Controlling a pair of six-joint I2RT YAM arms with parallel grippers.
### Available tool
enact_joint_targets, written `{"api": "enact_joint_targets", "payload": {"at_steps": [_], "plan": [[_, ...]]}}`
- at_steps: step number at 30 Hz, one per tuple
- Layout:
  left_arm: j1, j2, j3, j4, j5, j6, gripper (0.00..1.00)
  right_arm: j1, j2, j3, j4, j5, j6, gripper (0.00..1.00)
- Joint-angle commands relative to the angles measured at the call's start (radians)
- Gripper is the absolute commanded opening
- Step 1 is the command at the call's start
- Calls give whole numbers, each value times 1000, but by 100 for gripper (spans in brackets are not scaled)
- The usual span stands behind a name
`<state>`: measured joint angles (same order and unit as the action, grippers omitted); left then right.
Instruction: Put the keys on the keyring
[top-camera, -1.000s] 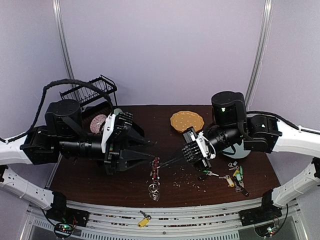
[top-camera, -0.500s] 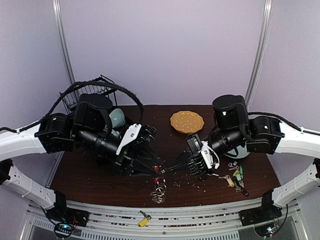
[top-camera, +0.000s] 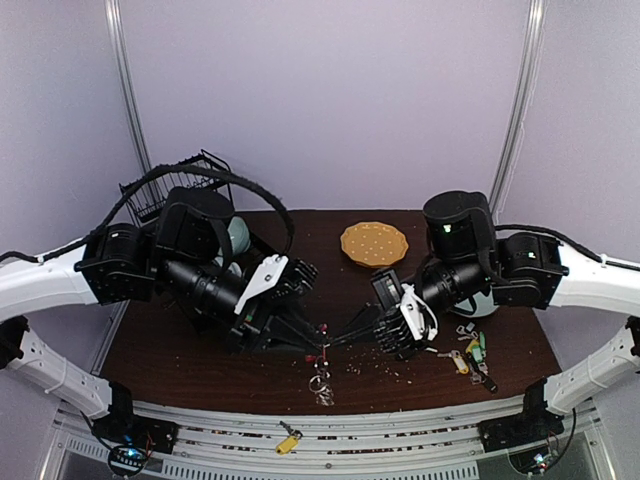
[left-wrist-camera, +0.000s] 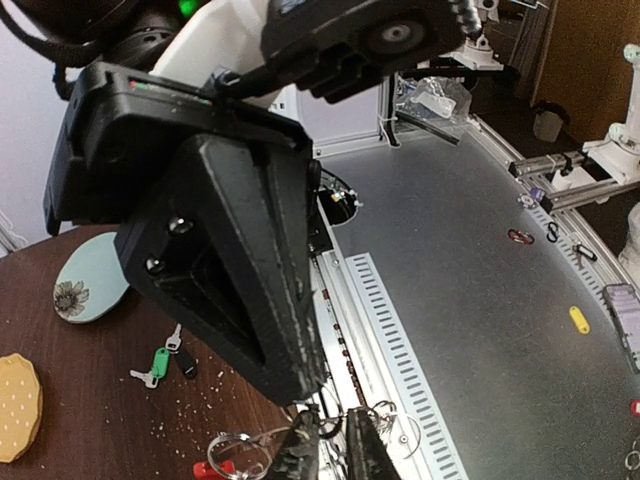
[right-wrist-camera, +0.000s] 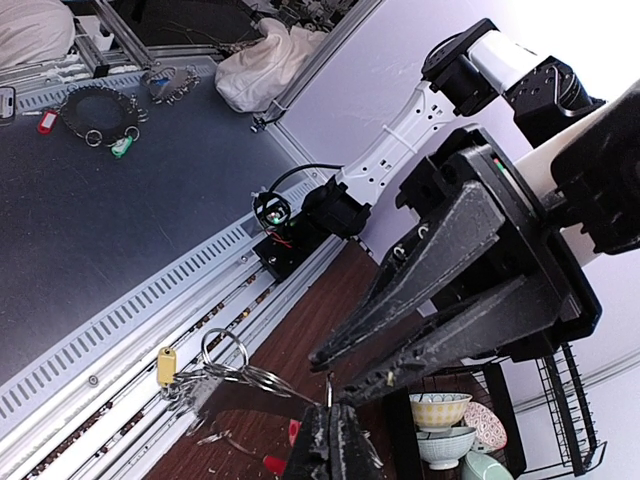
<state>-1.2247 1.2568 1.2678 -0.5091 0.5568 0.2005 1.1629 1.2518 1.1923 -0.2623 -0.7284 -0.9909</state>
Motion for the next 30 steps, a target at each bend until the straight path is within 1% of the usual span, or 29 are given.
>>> {"api": "enact_joint_targets", "payload": {"at_steps": [1, 3, 8, 12, 15, 18, 20, 22, 24, 25, 27, 28, 29, 30], "plan": [[1, 5, 22, 0, 39, 13, 9, 6, 1, 26, 9, 14, 16, 0], [1, 5, 22, 0, 39, 15, 0, 7, 1, 26, 9, 14, 18, 0], [1, -11, 3, 34, 67, 21, 0, 8, 2, 23, 1, 14, 8, 0], [1, -58, -63, 162, 61, -19, 0, 14, 7, 24, -9, 32, 5, 0], [2, -72, -79, 174, 20, -37, 0, 16, 5, 24, -15, 32, 6, 0], [12, -100, -90, 189, -62, -61, 0, 18, 6, 23, -18, 27, 0, 0], [26, -118, -99, 207, -76, -75, 0, 19, 3, 21, -16, 21, 1, 0], [34, -118, -105, 197, -38, -75, 0, 18, -2, 20, 0, 18, 21, 0], [39, -107, -109, 163, 37, -52, 0, 18, -4, 21, 6, 26, 28, 0], [38, -102, -114, 153, 68, -37, 8, 18, -5, 21, 6, 32, 26, 0], [38, -87, -115, 141, 95, -27, 31, 18, -1, 22, 3, 36, 23, 0], [39, -77, -106, 135, 96, -25, 38, 17, 1, 25, 3, 37, 27, 0], [39, -63, -92, 123, 93, -23, 43, 17, 1, 26, 4, 38, 29, 0], [39, -45, -73, 105, 90, -24, 44, 18, 2, 27, 5, 41, 30, 0]]}}
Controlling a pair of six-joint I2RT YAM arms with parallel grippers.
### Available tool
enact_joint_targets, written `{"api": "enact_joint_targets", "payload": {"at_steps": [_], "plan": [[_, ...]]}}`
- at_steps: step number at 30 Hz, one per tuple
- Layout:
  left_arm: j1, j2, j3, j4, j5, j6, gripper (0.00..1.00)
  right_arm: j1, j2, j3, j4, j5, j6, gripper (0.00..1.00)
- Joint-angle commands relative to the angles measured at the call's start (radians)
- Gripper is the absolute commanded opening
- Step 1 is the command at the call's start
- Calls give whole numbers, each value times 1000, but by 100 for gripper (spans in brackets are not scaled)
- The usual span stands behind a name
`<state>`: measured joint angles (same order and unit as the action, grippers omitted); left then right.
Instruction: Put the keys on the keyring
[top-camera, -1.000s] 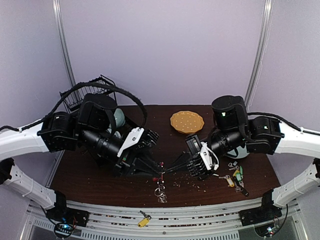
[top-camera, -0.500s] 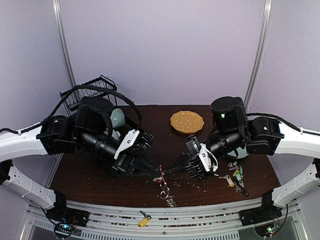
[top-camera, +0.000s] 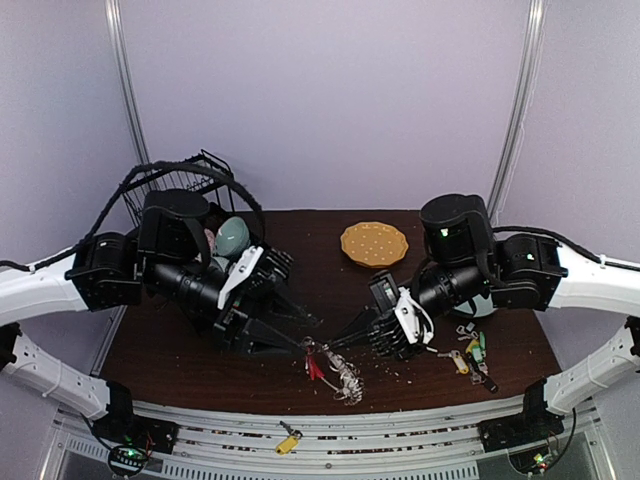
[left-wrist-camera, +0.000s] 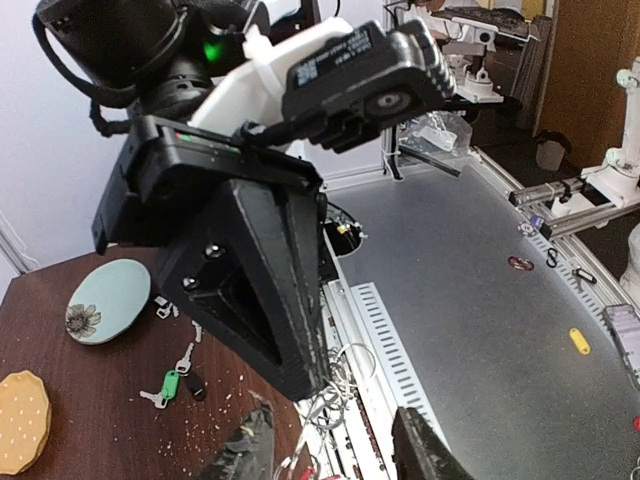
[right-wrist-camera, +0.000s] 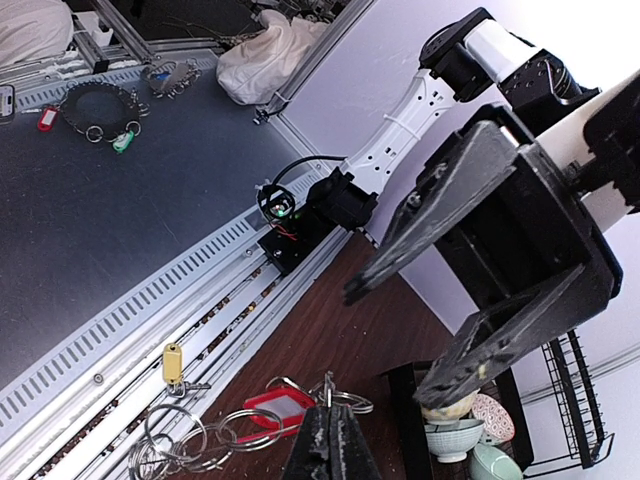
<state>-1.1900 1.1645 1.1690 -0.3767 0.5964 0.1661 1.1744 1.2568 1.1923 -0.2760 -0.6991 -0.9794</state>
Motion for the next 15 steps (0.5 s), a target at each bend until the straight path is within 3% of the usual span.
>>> {"api": "enact_joint_targets", "payload": {"at_steps": [1, 3, 8, 9, 15], "plan": [[4, 67, 47, -48, 46, 12, 44, 6, -2, 27, 18, 16, 20, 0], [4, 111, 89, -97, 51, 12, 40, 5, -3, 30, 21, 27, 27, 0], [4, 128, 106, -106, 61, 9, 12, 6, -5, 28, 23, 32, 23, 0], [4, 119, 98, -94, 61, 8, 11, 7, -5, 27, 22, 31, 24, 0], [3, 66, 53, -46, 93, 8, 28, 6, -4, 29, 11, 30, 22, 0]]}}
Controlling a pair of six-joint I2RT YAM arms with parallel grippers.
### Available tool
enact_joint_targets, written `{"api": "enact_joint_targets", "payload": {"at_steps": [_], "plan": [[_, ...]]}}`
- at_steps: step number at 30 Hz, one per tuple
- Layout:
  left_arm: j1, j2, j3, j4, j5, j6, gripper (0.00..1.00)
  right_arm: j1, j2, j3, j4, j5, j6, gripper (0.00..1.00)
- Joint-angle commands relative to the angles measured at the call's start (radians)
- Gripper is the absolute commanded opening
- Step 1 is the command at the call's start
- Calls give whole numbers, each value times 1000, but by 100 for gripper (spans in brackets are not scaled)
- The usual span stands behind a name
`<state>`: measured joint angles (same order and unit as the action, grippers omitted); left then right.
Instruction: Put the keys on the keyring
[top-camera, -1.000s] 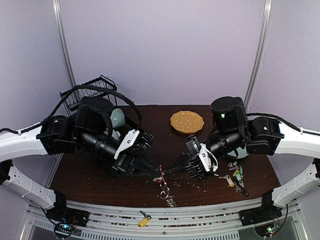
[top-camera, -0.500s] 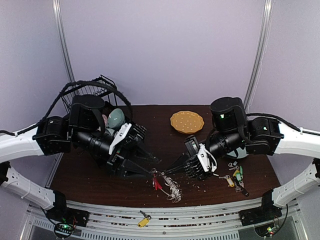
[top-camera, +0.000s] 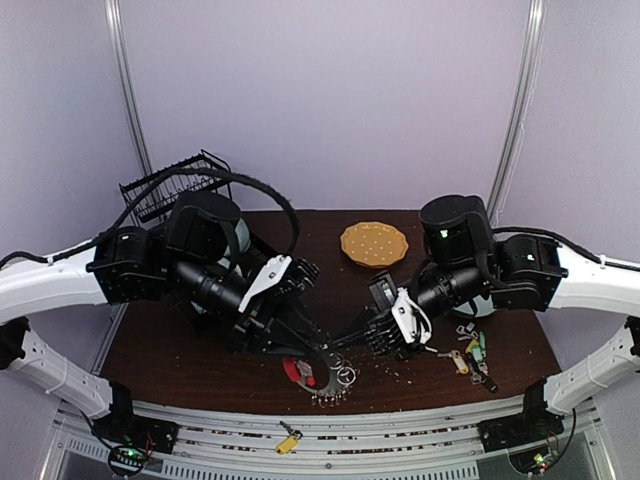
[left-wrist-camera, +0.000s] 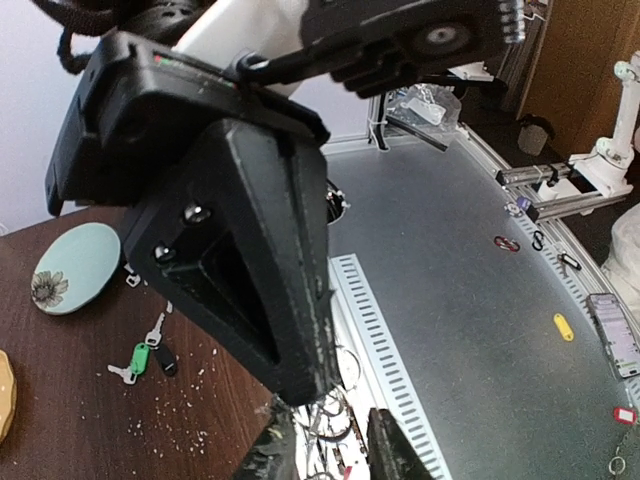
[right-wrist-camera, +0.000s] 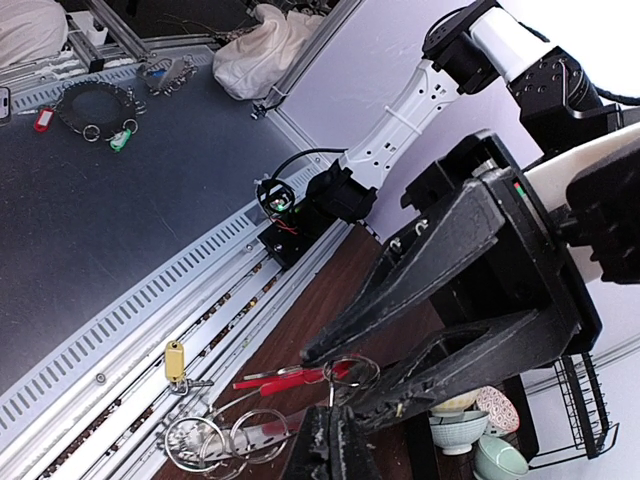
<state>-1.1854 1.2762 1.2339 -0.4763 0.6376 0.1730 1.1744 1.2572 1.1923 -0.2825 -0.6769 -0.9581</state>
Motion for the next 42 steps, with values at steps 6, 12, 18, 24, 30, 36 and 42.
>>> {"api": "enact_joint_targets", "payload": {"at_steps": [6, 12, 18, 24, 30, 36, 42], "plan": [[-1, -25, 2, 16, 55, 3, 21, 7, 2, 39, 19, 7, 7, 0], [-2, -16, 6, 3, 28, 9, 18, 6, -1, 40, 29, 6, 13, 0], [-1, -7, 15, 6, 12, 8, 0, 7, -2, 38, 25, 5, 13, 0], [0, -20, 1, 20, -24, 7, 0, 5, -7, 36, 29, 11, 29, 0], [-1, -108, -65, 201, -179, -71, 0, 6, -5, 20, 29, 1, 22, 0], [2, -134, -97, 250, -220, -114, 0, 8, -6, 15, 36, -7, 21, 0], [3, -195, -162, 272, -232, -74, 7, -4, -27, -18, 206, 71, 212, 0]]}}
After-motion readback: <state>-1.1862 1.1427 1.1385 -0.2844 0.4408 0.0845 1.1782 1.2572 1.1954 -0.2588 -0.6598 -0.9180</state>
